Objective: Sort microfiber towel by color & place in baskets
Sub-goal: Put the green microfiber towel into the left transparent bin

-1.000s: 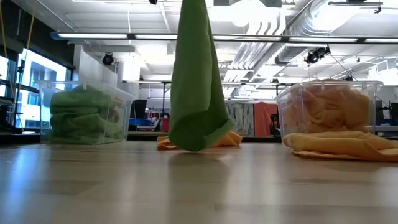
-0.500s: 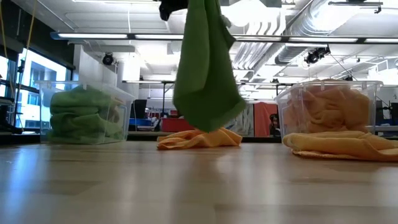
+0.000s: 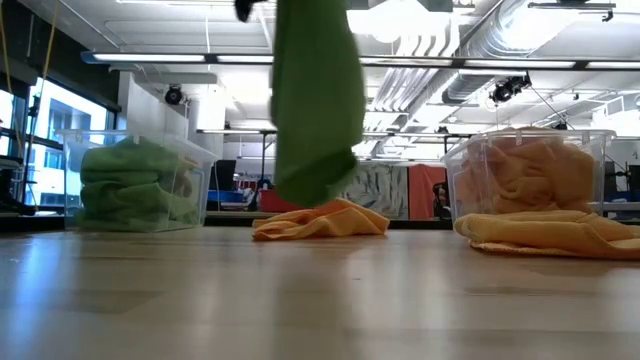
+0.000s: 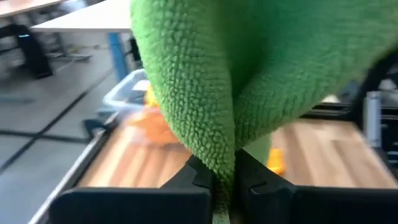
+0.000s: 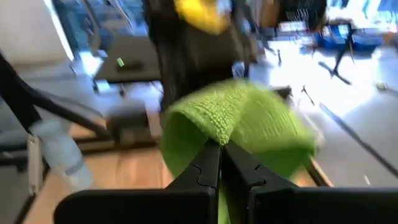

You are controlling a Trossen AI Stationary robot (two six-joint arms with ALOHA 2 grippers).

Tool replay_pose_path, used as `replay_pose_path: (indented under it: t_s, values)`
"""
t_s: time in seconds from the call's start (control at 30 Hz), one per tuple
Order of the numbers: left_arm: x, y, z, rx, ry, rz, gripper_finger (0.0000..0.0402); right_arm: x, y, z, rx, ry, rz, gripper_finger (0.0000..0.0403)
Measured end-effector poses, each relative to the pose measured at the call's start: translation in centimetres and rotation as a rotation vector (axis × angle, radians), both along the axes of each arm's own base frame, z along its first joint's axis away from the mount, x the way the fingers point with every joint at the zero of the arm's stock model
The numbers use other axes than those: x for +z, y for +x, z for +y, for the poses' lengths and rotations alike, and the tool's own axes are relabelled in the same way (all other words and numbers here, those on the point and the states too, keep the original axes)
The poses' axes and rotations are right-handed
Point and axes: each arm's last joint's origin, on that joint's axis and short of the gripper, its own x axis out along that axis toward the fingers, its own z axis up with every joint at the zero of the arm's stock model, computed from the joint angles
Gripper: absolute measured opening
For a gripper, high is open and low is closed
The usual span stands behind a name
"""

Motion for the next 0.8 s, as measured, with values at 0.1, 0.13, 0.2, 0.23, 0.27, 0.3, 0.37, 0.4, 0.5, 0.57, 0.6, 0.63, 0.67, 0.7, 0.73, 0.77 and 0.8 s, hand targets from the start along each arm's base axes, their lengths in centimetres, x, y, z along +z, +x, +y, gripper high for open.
replay_pose_path:
  t_s: [0.1, 0.13, 0.2, 0.23, 0.27, 0.3, 0.37, 0.4, 0.5, 0.57, 0.6, 0.63, 0.67, 0.7, 0.73, 0.77, 0.8]
  values:
    - [0.8, -2.0, 0.5, 0.084, 0.018, 0.023, 0.0003, -0.8, -0.3, -0.1, -0.023, 0.020, 0.085, 0.0000]
    - [1.0, -2.6, 0.6, 0.111, 0.024, 0.028, 0.0002, -1.1, -0.4, -0.1, -0.034, 0.030, 0.114, 0.0000]
    - [1.5, -3.8, 0.8, 0.156, 0.034, 0.029, 0.0002, -1.6, -0.6, -0.1, -0.053, 0.048, 0.168, 0.0000]
    - [1.8, -4.4, 0.9, 0.180, 0.040, 0.023, 0.0001, -1.9, -0.8, -0.1, -0.066, 0.061, 0.199, 0.0000]
    - [2.1, -5.0, 1.0, 0.208, 0.051, 0.018, 0.0001, -2.2, -0.9, -0.2, -0.086, 0.070, 0.226, 0.0000]
    - [2.4, -5.6, 1.1, 0.235, 0.066, 0.008, 0.0001, -2.4, -1.1, -0.2, -0.103, 0.080, 0.251, 0.0000]
    - [3.0, -6.6, 1.3, 0.285, 0.094, -0.010, 0.0001, -2.7, -1.3, -0.3, -0.149, 0.101, 0.284, 0.0000]
    - [3.3, -7.1, 1.4, 0.303, 0.108, -0.018, 0.0001, -2.9, -1.4, -0.4, -0.175, 0.111, 0.297, 0.0000]
    - [3.9, -8.2, 1.7, 0.330, 0.146, -0.035, 0.0000, -3.1, -1.7, -0.5, -0.234, 0.141, 0.318, 0.0000]
    - [4.2, -9.0, 1.9, 0.351, 0.176, -0.044, 0.0000, -3.1, -1.7, -0.5, -0.249, 0.155, 0.312, 0.0000]
    - [4.4, -9.3, 2.0, 0.390, 0.193, -0.046, 0.0000, -3.2, -1.8, -0.4, -0.249, 0.160, 0.324, 0.0000]
    - [4.6, -9.8, 2.2, 0.453, 0.209, -0.056, 0.0000, -3.6, -2.0, -0.3, -0.244, 0.159, 0.366, 0.0001]
    - [5.0, -10.3, 2.3, 0.490, 0.216, -0.076, 0.0000, -3.6, -2.0, -0.3, -0.244, 0.158, 0.369, 0.0005]
    - [5.3, -10.8, 2.4, 0.523, 0.221, -0.091, 0.0000, -3.4, -1.8, -0.3, -0.238, 0.168, 0.335, 0.0013]
    - [5.4, -11.1, 2.4, 0.534, 0.226, -0.093, 0.0000, -3.3, -1.7, -0.2, -0.242, 0.182, 0.326, 0.0022]
    - [5.4, -11.2, 2.5, 0.530, 0.234, -0.092, 0.0000, -3.4, -1.8, -0.2, -0.248, 0.189, 0.335, 0.0035]
    - [5.5, -11.3, 2.5, 0.521, 0.243, -0.090, 0.0000, -3.3, -1.8, -0.3, -0.261, 0.199, 0.319, 0.0050]
